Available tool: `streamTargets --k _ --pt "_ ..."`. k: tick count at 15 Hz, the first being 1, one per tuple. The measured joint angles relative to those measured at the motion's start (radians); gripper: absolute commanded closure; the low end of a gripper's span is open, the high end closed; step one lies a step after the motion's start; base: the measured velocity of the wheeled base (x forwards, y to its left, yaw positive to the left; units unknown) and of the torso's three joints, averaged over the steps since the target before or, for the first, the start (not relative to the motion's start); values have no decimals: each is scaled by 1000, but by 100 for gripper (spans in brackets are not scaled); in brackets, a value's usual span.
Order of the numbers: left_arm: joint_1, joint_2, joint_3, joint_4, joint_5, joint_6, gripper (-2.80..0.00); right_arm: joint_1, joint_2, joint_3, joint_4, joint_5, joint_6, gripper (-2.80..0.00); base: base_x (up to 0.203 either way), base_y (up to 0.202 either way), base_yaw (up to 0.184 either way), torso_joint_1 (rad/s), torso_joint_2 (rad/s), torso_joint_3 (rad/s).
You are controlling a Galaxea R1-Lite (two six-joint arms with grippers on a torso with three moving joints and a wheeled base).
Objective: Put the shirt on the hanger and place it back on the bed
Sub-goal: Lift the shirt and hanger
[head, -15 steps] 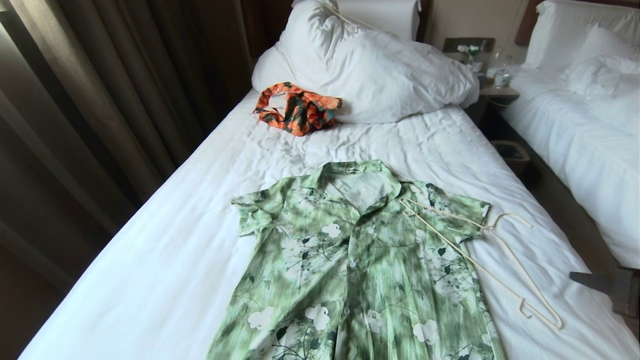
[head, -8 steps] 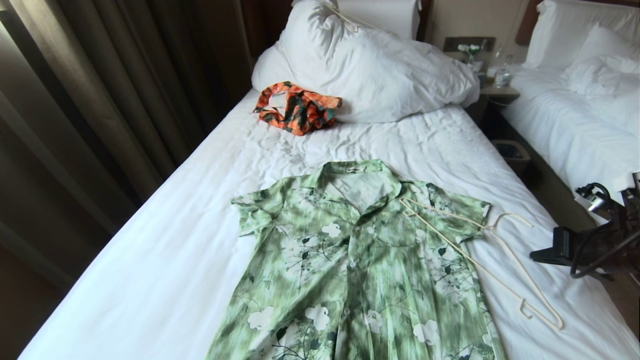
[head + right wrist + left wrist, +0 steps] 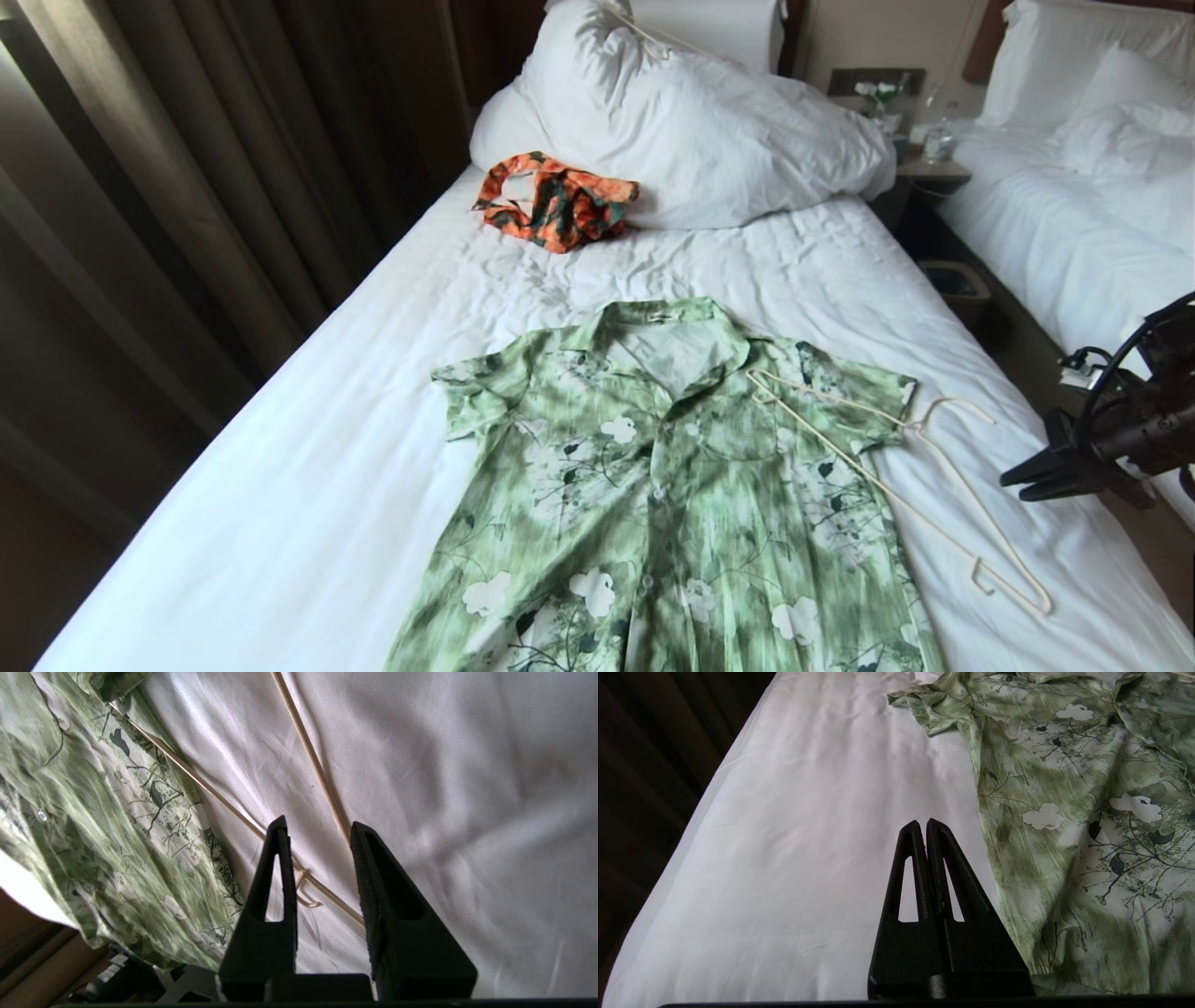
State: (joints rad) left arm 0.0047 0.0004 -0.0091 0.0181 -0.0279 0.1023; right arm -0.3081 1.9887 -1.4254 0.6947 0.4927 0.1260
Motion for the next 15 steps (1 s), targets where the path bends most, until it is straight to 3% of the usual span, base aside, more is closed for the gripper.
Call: streamTargets --k 4,10,15 --pt "0 0 0 0 0 0 0 -64 86 -54 46 213 -102 -280 0 0 0 0 0 0" --pt "0 0 0 0 1 0 0 -74 152 -38 46 428 -153 -280 0 0 0 0 0 0" --pt "0 0 0 0 0 0 0 -75 194 -8 37 470 -278 -280 0 0 0 0 0 0"
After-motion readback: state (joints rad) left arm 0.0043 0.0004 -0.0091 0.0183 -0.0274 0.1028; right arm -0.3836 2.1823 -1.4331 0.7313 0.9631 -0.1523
